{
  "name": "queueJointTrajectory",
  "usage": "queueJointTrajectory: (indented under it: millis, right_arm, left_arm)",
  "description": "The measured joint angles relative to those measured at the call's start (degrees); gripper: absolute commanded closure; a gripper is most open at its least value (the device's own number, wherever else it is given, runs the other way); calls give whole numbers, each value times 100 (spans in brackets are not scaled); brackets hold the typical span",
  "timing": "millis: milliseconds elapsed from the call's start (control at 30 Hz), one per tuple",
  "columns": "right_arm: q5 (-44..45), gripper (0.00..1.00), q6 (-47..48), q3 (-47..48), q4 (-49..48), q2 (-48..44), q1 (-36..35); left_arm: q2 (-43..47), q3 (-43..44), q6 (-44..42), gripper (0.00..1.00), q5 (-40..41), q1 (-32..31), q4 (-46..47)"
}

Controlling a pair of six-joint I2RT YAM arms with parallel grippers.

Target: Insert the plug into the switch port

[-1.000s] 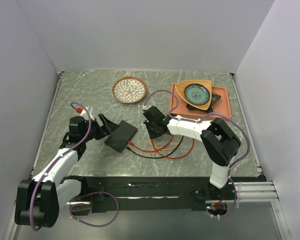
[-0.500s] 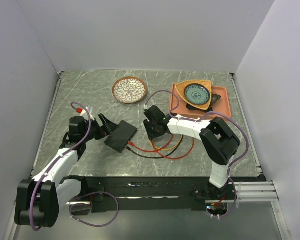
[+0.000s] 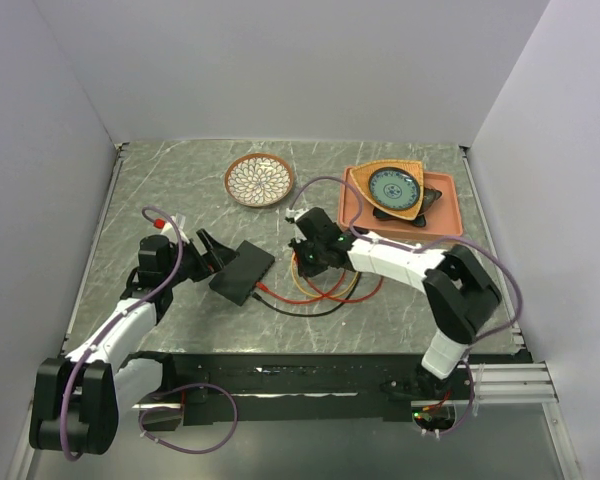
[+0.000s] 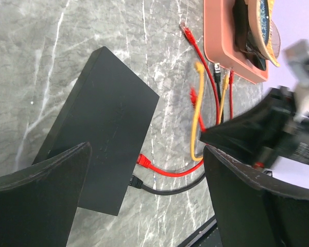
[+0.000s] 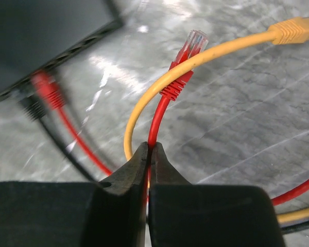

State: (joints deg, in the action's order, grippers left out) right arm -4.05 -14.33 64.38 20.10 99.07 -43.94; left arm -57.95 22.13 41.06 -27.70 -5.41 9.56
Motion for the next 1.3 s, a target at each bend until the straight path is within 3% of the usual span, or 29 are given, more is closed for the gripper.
queueJointTrajectory:
  millis: [267,667,1133,1300]
  right_arm:
    - [-566,100,592,-356,-79,-822,0]
    - [573,100,717,-39,1049,-337,7]
    - [-1036,100,1331,-1220,-387,-2151,-118]
    - [-1515,100,1464,-1427,-763,-2509,-120]
  left_arm:
    - [-127,-26,192,4,-203,-2,282]
    - [-227,-26,365,4,-271,-192,487]
    - [-686,402,514,1,-245,-1237,697]
    - [-855,501,535,5,-247,-1440,874]
